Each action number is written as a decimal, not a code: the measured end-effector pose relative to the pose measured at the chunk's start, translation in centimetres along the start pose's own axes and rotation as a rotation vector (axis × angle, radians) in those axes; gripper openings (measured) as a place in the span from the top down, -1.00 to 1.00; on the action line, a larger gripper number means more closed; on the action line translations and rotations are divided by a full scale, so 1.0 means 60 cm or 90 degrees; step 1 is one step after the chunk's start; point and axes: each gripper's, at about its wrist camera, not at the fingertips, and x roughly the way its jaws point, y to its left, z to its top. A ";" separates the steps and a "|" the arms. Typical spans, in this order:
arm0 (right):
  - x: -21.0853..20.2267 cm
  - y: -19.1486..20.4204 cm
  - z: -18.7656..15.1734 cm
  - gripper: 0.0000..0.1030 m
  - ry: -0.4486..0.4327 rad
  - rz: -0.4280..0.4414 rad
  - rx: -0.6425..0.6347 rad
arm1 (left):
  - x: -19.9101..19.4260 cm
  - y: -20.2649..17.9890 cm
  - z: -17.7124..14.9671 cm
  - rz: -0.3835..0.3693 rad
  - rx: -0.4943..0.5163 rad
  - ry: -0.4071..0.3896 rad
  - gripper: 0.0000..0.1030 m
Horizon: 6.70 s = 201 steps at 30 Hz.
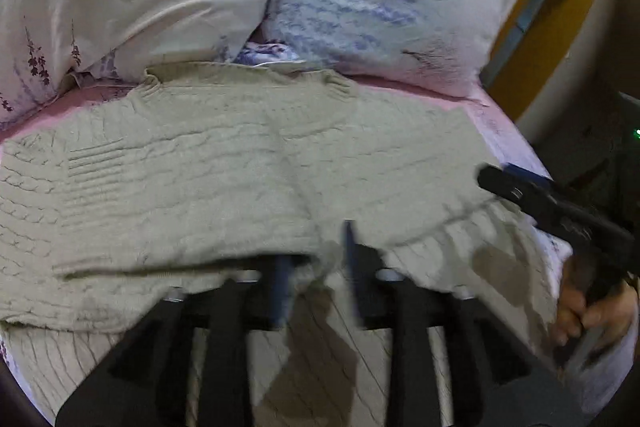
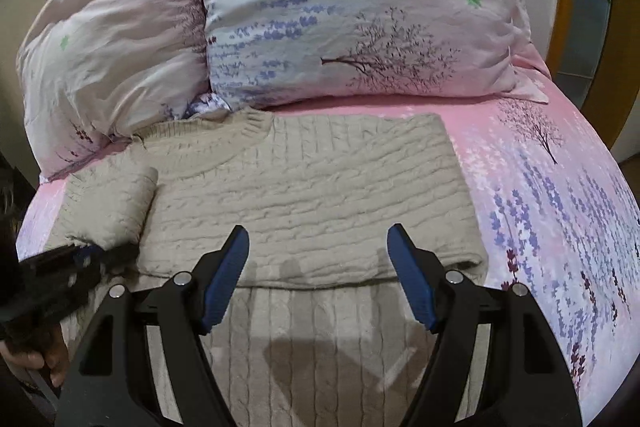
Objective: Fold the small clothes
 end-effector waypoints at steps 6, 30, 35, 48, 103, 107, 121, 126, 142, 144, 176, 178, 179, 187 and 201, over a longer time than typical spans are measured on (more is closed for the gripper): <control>-0.019 0.060 0.015 0.11 -0.036 0.091 -0.066 | -0.153 0.100 -0.026 -0.011 -0.071 -0.121 -0.52; 0.061 0.364 -0.025 0.90 -0.064 0.095 -0.350 | -0.138 0.321 -0.087 0.085 -0.309 -0.072 0.40; 0.011 0.214 0.017 0.90 -0.121 0.094 -0.101 | -0.146 0.331 -0.094 0.074 -0.325 -0.079 0.51; 0.080 -0.046 -0.010 0.21 0.043 0.221 0.290 | -0.148 0.341 -0.088 0.033 -0.373 -0.080 0.32; -0.132 -0.211 -0.283 0.57 0.135 0.369 0.224 | -0.288 0.128 -0.406 -0.123 -0.318 -0.082 0.18; -0.140 -0.192 -0.300 0.64 0.146 0.403 0.204 | -0.279 0.115 -0.417 -0.156 -0.332 -0.064 0.32; -0.210 -0.152 -0.284 0.87 0.024 0.334 0.102 | -0.273 0.093 -0.390 -0.121 -0.268 -0.039 0.88; -0.253 -0.135 -0.243 0.88 -0.094 0.256 0.041 | -0.304 0.107 -0.348 -0.083 -0.230 -0.094 0.89; -0.234 -0.072 -0.099 0.88 -0.343 0.082 -0.069 | -0.318 0.159 -0.100 0.001 -0.181 -0.276 0.89; -0.215 -0.071 -0.079 0.88 -0.341 0.077 -0.064 | -0.300 0.168 -0.068 0.008 -0.185 -0.275 0.89; 0.062 -0.170 0.068 0.85 -0.014 0.216 0.251 | -0.046 0.303 0.046 -0.004 -0.356 -0.134 0.89; 0.078 -0.177 0.077 0.85 -0.014 0.225 0.291 | -0.039 0.307 0.048 -0.012 -0.372 -0.132 0.89; 0.089 -0.178 0.081 0.85 -0.013 0.225 0.304 | -0.033 0.312 0.050 -0.016 -0.388 -0.128 0.89; 0.142 -0.188 0.088 -0.10 0.001 0.258 0.383 | -0.019 0.328 0.055 -0.054 -0.437 -0.114 0.47; 0.065 -0.199 0.067 -0.10 -0.055 0.103 0.274 | -0.099 0.294 0.039 -0.012 -0.308 -0.155 -0.58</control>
